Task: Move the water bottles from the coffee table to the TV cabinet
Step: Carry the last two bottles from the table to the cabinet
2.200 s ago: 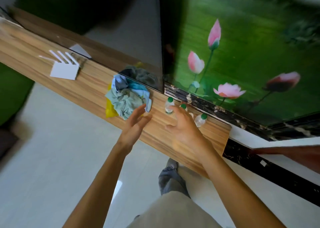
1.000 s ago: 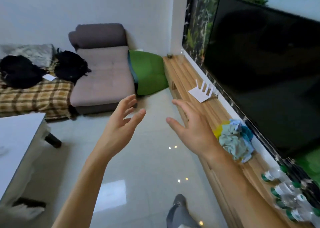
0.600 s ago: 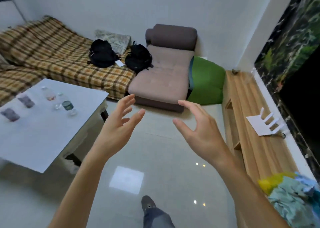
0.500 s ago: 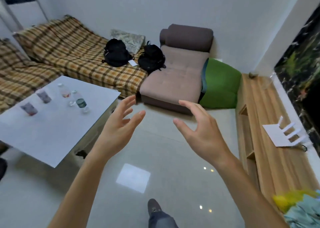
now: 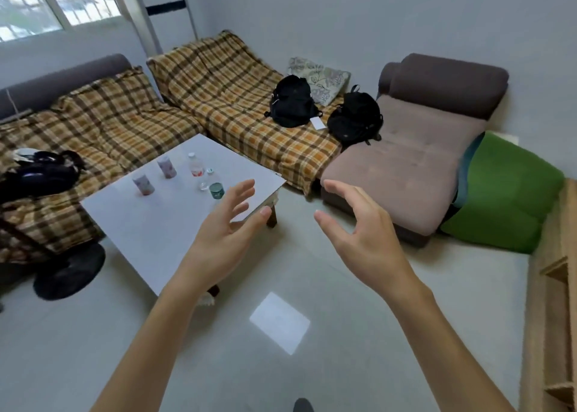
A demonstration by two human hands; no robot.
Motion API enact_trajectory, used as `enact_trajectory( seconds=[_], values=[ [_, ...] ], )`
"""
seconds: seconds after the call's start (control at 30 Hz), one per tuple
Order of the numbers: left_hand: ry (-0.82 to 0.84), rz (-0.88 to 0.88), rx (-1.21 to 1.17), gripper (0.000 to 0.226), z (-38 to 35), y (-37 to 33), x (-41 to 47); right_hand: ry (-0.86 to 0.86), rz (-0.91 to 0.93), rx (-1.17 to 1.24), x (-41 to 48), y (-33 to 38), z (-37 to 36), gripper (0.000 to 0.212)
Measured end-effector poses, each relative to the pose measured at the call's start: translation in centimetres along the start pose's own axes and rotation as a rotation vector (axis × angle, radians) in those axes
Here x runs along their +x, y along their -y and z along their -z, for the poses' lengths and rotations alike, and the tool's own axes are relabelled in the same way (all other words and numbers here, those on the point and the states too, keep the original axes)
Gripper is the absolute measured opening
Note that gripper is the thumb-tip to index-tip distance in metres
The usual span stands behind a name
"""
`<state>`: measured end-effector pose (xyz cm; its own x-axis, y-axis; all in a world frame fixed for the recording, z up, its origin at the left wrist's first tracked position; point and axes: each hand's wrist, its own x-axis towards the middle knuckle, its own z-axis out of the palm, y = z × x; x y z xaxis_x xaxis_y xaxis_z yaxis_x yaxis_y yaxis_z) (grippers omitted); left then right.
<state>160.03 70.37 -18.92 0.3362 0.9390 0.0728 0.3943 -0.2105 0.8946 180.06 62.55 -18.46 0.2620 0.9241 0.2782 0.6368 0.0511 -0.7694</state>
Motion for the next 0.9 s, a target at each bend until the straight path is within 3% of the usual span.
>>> enact_trajectory(
  seconds=[0.23, 0.47, 0.9],
  values=[
    [-0.08, 0.075, 0.015, 0.068, 2.9, 1.7, 2.8, 0.085, 0.039, 0.035, 5.1, -0.1, -3.6, 0.047],
    [-0.149, 0.114, 0.009, 0.058, 6.4, 4.7, 7.2, 0.156, 0.07, 0.038, 11.0, 0.7, -8.8, 0.049],
    [-0.246, 0.116, 0.022, 0.063, 18.4, 12.0, 20.2, 0.263, 0.12, -0.05, 25.6, 4.8, -22.2, 0.05]
  ],
)
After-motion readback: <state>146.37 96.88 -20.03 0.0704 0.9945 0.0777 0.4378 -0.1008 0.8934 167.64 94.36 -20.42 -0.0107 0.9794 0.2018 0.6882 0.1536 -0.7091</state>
